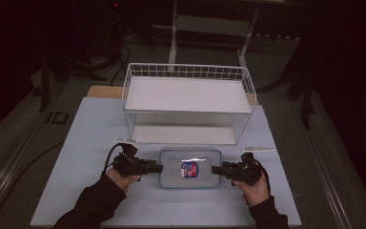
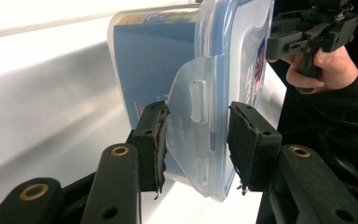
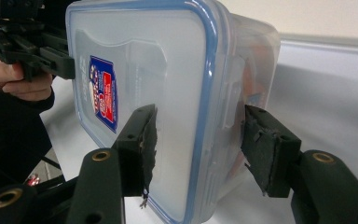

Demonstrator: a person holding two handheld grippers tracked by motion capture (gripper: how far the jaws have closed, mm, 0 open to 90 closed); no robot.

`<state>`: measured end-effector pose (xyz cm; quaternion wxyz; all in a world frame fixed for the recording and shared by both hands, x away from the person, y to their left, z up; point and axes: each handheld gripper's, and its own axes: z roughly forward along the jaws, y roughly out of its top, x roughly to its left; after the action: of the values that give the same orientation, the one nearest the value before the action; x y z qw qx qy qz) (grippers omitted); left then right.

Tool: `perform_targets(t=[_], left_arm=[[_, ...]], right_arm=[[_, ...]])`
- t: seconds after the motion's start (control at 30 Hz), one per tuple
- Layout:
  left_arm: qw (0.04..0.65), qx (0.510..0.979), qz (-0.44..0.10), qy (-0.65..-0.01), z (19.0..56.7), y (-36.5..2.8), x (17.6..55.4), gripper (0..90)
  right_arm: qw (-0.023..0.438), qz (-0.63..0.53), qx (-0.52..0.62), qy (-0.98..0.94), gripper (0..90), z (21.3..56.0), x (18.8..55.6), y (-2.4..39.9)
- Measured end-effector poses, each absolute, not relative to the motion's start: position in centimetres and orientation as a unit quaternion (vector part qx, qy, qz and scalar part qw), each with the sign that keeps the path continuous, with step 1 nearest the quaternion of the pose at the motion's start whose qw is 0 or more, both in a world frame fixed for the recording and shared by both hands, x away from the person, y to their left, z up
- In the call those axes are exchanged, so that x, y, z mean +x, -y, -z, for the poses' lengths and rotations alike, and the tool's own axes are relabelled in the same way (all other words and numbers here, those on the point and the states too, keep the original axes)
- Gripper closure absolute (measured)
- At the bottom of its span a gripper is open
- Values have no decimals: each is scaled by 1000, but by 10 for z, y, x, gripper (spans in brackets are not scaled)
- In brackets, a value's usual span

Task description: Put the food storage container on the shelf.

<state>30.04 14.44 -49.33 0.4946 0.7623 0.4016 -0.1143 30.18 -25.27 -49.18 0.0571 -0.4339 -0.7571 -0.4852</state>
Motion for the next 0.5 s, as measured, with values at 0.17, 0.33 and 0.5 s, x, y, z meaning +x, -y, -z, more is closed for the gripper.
perform_targets(t=[0.17, 0.33, 0.5], left_arm=[[505, 758, 99, -401, 486, -145, 304, 579], [517, 754, 85, -397, 480, -147, 310, 578], [524, 752, 72, -393, 473, -146, 317, 578]], right_arm=[[51, 491, -430, 756, 463, 486, 306, 252], [37, 496, -424, 757, 464, 476, 313, 251], [25, 504, -418, 755, 463, 468, 322, 250]])
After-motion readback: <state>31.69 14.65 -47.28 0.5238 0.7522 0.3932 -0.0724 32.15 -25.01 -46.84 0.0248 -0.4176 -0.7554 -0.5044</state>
